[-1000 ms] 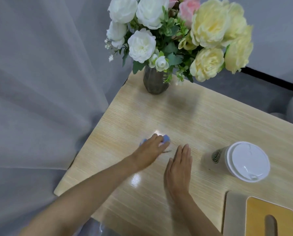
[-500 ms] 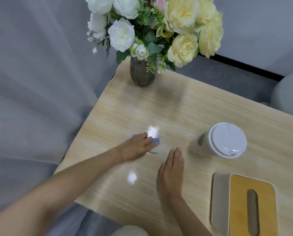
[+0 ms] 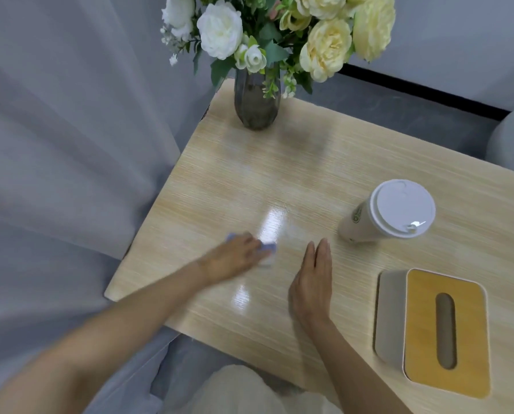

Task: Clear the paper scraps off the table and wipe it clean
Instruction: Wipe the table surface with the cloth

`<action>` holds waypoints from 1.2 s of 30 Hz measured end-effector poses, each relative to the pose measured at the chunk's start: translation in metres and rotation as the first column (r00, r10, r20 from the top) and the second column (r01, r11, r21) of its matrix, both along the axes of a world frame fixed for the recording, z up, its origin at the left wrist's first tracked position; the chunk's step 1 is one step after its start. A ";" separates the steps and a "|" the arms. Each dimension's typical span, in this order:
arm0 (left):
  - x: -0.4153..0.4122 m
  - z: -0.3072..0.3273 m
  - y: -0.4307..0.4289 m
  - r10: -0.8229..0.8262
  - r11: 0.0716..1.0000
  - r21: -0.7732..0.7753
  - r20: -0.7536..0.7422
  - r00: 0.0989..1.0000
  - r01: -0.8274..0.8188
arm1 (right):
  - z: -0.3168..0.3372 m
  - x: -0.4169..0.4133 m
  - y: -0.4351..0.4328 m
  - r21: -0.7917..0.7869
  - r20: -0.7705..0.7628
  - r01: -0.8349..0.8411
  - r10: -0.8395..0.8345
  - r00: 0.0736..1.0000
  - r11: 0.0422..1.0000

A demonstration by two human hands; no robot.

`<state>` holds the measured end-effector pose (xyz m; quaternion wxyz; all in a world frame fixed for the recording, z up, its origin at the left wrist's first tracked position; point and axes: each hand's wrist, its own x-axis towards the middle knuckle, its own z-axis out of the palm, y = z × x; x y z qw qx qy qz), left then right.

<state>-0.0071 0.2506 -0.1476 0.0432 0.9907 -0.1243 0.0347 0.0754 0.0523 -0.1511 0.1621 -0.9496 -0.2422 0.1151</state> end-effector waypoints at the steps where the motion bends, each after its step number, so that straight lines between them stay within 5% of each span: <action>1: 0.000 0.000 0.023 0.158 0.986 -0.045 -0.027 0.987 -0.159 | 0.001 0.000 -0.001 -0.001 -0.006 -0.010 0.010 1.000 1.000; 3: 0.005 0.015 0.053 0.650 0.745 -0.204 0.006 0.760 -0.635 | 0.003 -0.001 -0.004 0.008 -0.008 -0.033 0.033 0.999 0.999; 4: 0.008 0.021 0.054 0.828 0.519 -0.314 -0.047 0.559 -0.795 | 0.003 -0.002 -0.004 0.013 -0.010 -0.035 0.035 0.999 0.999; 5: 0.012 0.021 0.043 0.899 0.363 -0.400 -0.087 0.429 -0.841 | 0.003 -0.003 -0.004 0.016 -0.018 -0.032 0.033 0.999 0.999; 6: 0.017 0.023 0.023 0.908 0.307 -0.427 -0.135 0.396 -0.850 | 0.004 -0.003 -0.004 0.019 -0.029 -0.030 0.030 0.999 0.999; 7: 0.018 0.014 0.001 0.835 0.450 -0.371 -0.147 0.529 -0.813 | 0.005 -0.003 -0.003 0.026 -0.039 -0.027 0.028 0.999 0.999; 9: 0.011 0.011 -0.036 0.418 0.857 -0.249 -0.176 0.891 -0.451 | 0.006 0.000 -0.004 0.048 -0.049 -0.017 0.019 0.999 0.999; 10: 0.008 0.009 -0.041 0.196 0.944 -0.220 -0.229 0.953 -0.247 | 0.005 0.001 -0.005 0.058 -0.054 -0.017 0.021 0.998 0.998; 11: 0.012 0.013 -0.036 0.087 0.950 -0.269 -0.267 0.960 -0.161 | 0.005 0.002 -0.007 0.065 -0.053 -0.025 0.028 0.998 0.998; 13: 0.046 0.022 -0.008 0.285 0.844 -0.415 -0.188 0.940 -0.339 | 0.004 0.003 -0.010 0.072 -0.032 -0.049 0.052 0.998 0.996; 16: 0.106 0.032 0.033 0.701 0.577 -0.479 -0.127 0.702 -0.662 | 0.002 0.001 -0.008 0.075 -0.020 -0.033 0.035 0.999 0.997; 18: 0.136 0.025 0.047 0.779 0.458 -0.478 -0.190 0.598 -0.749 | 0.004 0.000 -0.004 0.073 -0.036 -0.015 0.018 0.999 0.997; 22: 0.155 0.007 0.014 0.667 0.541 -0.567 -0.161 0.727 -0.621 | 0.004 0.004 -0.005 0.056 -0.036 -0.024 0.026 0.999 0.998; 26: 0.108 0.002 -0.024 0.379 0.722 -0.587 -0.106 0.919 -0.366 | 0.002 0.005 -0.010 0.037 -0.024 -0.065 0.066 0.998 0.997; 36: -0.014 0.006 -0.040 0.223 0.789 -0.520 -0.254 0.941 -0.328 | 0.022 -0.020 -0.004 0.083 -0.200 0.047 -0.030 0.979 0.995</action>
